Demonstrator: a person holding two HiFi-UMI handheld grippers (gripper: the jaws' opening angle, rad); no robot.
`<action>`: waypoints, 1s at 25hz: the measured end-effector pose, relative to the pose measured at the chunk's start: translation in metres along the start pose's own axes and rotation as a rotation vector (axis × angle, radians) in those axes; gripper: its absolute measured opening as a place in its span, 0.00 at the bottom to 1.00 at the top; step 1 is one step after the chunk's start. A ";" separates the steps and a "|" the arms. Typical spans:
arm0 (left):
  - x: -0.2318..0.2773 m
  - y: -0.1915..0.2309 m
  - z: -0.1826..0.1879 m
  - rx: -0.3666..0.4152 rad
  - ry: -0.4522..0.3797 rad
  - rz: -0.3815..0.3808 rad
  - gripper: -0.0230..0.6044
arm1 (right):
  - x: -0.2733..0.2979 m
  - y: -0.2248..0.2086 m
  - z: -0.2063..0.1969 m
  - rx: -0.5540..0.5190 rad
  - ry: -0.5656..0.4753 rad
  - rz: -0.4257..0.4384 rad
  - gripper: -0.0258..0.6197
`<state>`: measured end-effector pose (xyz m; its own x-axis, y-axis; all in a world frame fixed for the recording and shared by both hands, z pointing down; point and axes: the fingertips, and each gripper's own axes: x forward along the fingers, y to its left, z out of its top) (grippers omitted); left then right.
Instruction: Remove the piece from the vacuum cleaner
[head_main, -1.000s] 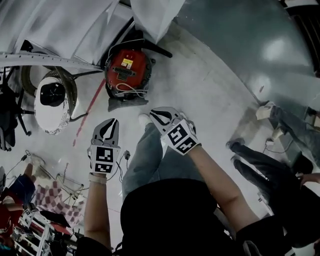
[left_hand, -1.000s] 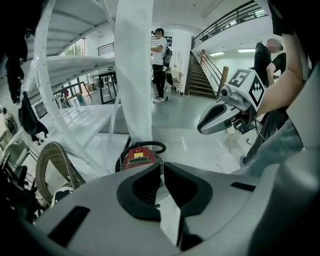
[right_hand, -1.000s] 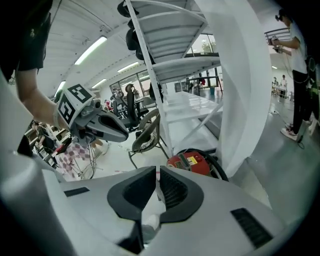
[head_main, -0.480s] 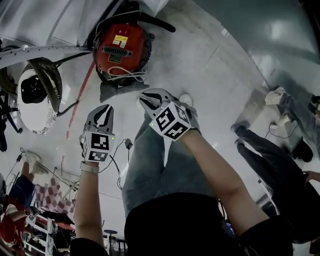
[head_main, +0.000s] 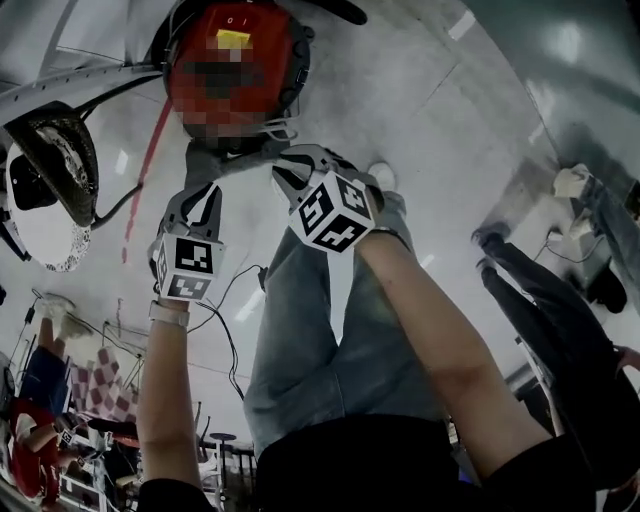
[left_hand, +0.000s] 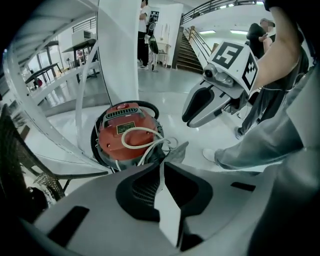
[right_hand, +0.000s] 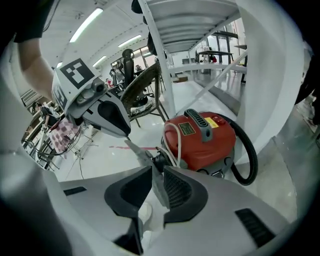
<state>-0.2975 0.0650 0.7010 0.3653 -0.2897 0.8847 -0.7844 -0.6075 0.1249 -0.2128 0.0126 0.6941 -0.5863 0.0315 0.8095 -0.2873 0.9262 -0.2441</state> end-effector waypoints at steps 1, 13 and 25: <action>0.006 0.003 -0.003 0.000 0.004 0.002 0.08 | 0.007 -0.001 -0.002 0.001 0.002 0.005 0.17; 0.070 0.023 -0.029 0.017 0.080 -0.014 0.18 | 0.075 -0.002 -0.026 -0.062 0.029 0.056 0.17; 0.102 0.021 -0.040 0.151 0.141 -0.055 0.18 | 0.103 -0.004 -0.028 -0.098 0.033 0.059 0.17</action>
<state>-0.2970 0.0529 0.8116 0.3235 -0.1536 0.9337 -0.6778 -0.7262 0.1153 -0.2509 0.0231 0.7933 -0.5741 0.0978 0.8129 -0.1766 0.9547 -0.2396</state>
